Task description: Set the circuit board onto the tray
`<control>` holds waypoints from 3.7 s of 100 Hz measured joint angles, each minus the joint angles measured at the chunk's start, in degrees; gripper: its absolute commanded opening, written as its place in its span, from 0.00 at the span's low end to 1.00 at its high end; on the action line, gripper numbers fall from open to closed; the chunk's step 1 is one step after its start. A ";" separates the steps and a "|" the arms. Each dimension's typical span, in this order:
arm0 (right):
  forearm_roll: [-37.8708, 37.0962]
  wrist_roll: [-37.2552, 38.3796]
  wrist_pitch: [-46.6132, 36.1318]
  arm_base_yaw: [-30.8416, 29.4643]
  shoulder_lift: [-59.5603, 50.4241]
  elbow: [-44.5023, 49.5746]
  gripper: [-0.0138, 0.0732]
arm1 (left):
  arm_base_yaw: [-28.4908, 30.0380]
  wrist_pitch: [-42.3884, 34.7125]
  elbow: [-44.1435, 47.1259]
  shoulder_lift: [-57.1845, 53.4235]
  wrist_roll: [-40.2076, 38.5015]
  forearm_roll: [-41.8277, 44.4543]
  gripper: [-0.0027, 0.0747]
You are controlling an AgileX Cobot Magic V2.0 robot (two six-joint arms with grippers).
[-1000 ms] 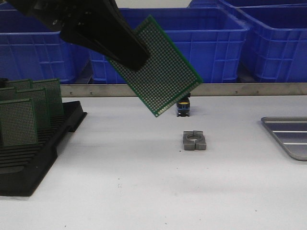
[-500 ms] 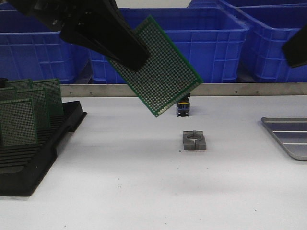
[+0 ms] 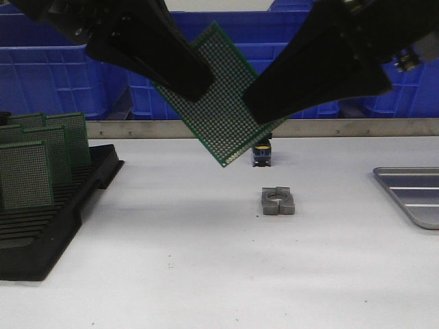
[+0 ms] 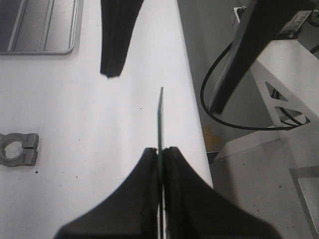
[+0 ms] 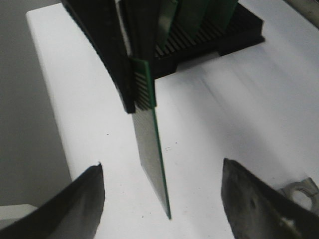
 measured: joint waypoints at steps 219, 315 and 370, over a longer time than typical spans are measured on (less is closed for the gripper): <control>-6.32 28.71 -5.16 -37.80 27.50 -7.08 0.32 | 0.00 -10.68 0.00 0.00 0.01 7.86 0.76; -6.32 28.71 -9.33 -37.82 27.54 -7.08 0.90 | 4.54 -13.25 -0.95 0.00 -16.33 47.81 0.76; -6.32 28.71 -9.33 -37.82 27.54 -7.08 0.90 | 13.44 -15.42 -1.08 4.75 -16.53 45.39 0.76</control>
